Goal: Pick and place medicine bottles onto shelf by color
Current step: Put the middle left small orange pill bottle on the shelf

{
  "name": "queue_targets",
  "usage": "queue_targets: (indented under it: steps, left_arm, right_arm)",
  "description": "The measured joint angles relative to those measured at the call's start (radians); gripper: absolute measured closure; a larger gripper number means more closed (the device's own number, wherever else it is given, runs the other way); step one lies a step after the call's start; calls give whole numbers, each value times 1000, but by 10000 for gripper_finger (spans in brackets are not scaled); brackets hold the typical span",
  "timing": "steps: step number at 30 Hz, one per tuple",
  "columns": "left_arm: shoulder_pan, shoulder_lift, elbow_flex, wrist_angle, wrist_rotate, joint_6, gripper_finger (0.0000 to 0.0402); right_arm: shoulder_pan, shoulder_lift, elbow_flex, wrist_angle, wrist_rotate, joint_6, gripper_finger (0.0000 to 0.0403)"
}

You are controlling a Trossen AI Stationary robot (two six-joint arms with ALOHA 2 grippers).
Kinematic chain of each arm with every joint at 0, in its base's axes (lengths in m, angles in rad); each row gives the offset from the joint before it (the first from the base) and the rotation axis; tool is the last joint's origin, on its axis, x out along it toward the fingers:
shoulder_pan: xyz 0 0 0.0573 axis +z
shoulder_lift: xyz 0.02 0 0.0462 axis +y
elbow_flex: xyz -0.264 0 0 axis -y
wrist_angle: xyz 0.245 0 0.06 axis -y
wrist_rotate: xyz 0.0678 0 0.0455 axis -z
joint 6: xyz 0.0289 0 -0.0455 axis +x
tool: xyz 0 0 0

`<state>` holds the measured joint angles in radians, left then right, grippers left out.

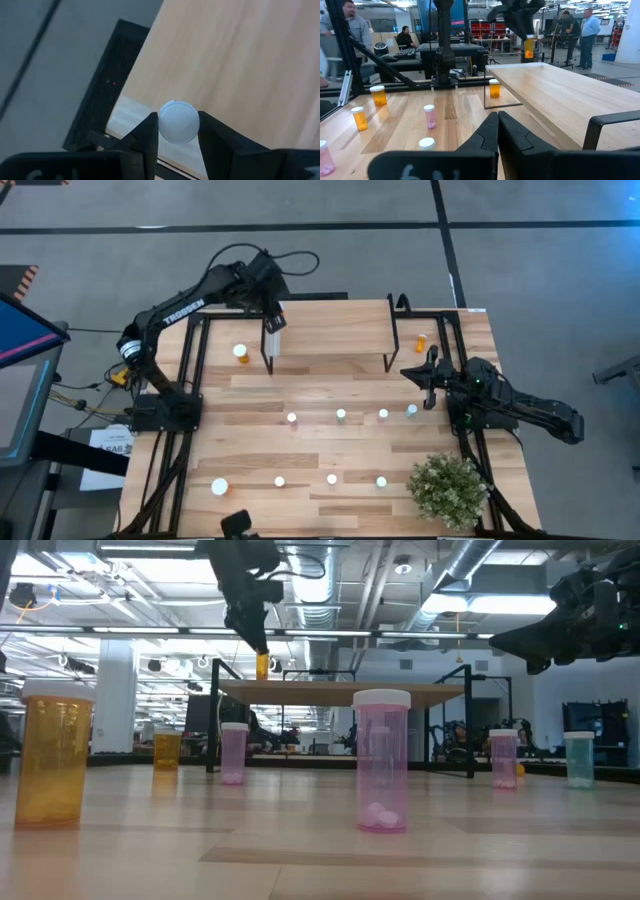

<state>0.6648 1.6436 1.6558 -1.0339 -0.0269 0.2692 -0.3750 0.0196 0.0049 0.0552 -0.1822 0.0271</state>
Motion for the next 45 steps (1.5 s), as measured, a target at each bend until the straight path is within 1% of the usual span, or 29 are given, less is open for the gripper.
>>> queue_targets:
  steps: [3, 10, 19, 22, 29, 45]
  left_arm:
    - [37, 15, -4, -6, 44, 1, 302]
    - [74, 13, -16, 13, 75, 0, 302]
    - [75, 13, -17, 22, 77, -12, 302]
    - [69, 25, -17, 22, 100, -27, 300]
    - [58, 45, -19, 38, 72, -30, 287]
    - [69, 44, -19, 46, 68, -51, 286]
  right_arm:
    - [0, 0, 0, 0, 0, 0, 376]
    - [0, 0, 0, 0, 0, 0, 376]
    - [0, 0, 0, 0, 0, 0, 376]
    - [0, 0, 0, 0, 0, 0, 376]
    - [0, 0, 0, 0, 0, 0, 376]
    - [0, 0, 0, 0, 0, 0, 376]
